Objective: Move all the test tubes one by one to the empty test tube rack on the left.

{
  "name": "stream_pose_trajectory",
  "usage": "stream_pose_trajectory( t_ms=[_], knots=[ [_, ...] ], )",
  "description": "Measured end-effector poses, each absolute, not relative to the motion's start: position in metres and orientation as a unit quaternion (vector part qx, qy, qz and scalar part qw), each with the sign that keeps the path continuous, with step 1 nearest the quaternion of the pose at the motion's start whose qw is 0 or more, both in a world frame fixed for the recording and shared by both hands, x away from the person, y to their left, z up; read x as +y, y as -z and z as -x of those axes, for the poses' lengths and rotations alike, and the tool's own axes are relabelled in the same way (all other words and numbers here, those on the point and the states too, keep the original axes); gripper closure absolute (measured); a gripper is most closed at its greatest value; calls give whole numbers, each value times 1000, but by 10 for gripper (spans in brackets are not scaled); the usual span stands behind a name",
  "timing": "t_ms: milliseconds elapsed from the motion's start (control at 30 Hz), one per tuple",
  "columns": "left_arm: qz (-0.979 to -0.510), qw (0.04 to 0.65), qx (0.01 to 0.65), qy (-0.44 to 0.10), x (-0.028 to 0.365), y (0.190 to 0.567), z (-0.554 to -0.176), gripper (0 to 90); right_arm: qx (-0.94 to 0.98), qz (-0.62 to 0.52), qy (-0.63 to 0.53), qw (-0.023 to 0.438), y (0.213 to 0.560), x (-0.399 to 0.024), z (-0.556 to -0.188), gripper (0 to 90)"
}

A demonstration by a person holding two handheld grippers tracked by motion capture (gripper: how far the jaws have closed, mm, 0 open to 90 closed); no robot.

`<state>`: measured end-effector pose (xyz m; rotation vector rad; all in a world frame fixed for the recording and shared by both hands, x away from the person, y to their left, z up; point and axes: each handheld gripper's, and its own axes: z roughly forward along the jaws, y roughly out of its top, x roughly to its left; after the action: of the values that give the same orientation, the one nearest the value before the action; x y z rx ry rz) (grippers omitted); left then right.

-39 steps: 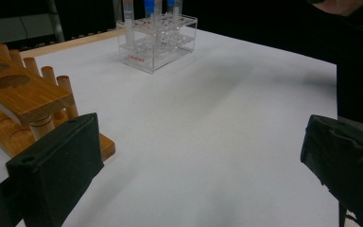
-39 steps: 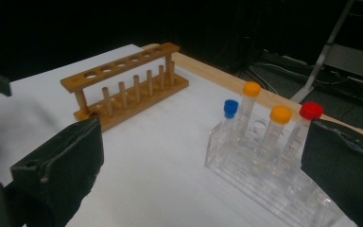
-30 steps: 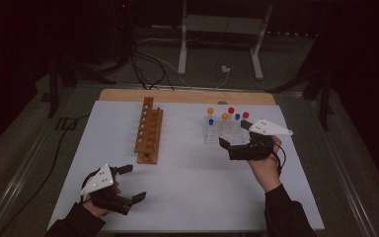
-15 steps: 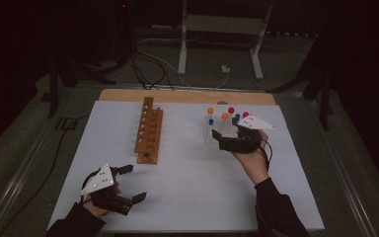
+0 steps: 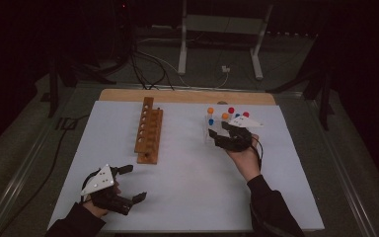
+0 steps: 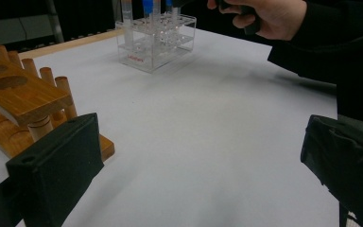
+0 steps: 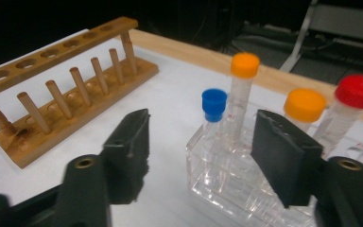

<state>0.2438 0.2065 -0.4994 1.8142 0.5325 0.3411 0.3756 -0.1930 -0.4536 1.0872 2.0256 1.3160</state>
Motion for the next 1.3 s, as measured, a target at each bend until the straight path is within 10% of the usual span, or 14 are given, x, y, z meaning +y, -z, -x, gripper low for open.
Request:
stream_pose_trajectory(
  t_ms=[667, 1300],
  knots=[
    [-771, 575, 229, -147, 207, 500, -244, 5, 757, -437, -430, 228, 467, -178, -406, 685],
    [-774, 573, 228, -146, 207, 500, -245, 5, 766, -447, -397, 237, 471, -169, -411, 765]
  ],
)
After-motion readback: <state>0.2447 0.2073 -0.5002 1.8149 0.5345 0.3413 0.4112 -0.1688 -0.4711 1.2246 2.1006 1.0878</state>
